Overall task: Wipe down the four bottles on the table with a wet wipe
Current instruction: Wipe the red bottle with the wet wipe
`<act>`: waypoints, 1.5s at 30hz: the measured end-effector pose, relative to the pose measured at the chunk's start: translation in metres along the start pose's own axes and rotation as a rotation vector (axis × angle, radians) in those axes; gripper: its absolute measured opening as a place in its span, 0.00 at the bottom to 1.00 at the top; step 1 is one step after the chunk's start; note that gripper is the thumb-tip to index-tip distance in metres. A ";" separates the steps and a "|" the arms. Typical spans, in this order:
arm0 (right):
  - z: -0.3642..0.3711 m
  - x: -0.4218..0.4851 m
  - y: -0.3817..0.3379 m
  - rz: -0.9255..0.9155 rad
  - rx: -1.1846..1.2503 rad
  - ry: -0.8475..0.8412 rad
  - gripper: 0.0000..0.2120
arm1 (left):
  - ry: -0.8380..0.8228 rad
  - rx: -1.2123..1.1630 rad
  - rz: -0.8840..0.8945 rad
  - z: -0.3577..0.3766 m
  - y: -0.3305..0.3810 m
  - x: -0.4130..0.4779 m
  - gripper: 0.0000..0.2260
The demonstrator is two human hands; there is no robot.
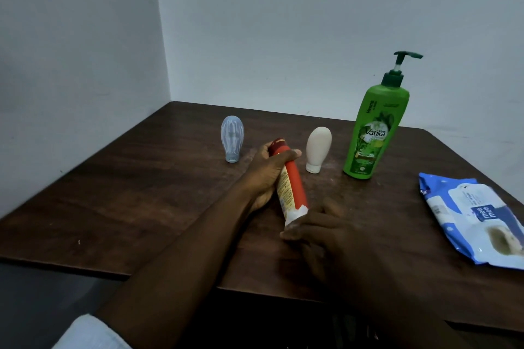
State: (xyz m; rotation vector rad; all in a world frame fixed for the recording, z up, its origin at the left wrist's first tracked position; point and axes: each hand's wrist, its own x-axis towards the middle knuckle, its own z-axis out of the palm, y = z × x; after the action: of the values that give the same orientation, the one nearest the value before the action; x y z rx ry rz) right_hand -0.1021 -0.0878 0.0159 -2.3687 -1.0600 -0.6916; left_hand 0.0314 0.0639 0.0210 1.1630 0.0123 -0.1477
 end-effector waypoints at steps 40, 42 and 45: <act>0.008 0.020 -0.003 0.629 0.602 0.591 0.10 | 0.135 -0.372 -0.091 -0.003 0.011 -0.003 0.18; 0.006 0.024 -0.004 0.594 0.552 0.611 0.10 | 0.132 -0.368 -0.093 -0.003 0.011 -0.003 0.19; 0.004 0.031 -0.009 0.485 0.395 0.642 0.10 | 0.135 -0.370 -0.084 -0.003 0.010 -0.002 0.17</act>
State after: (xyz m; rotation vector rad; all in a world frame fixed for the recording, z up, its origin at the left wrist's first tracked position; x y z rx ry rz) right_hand -0.0903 -0.0633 0.0336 -1.7626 -0.2914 -0.8685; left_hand 0.0309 0.0710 0.0287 0.8008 0.2003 -0.1340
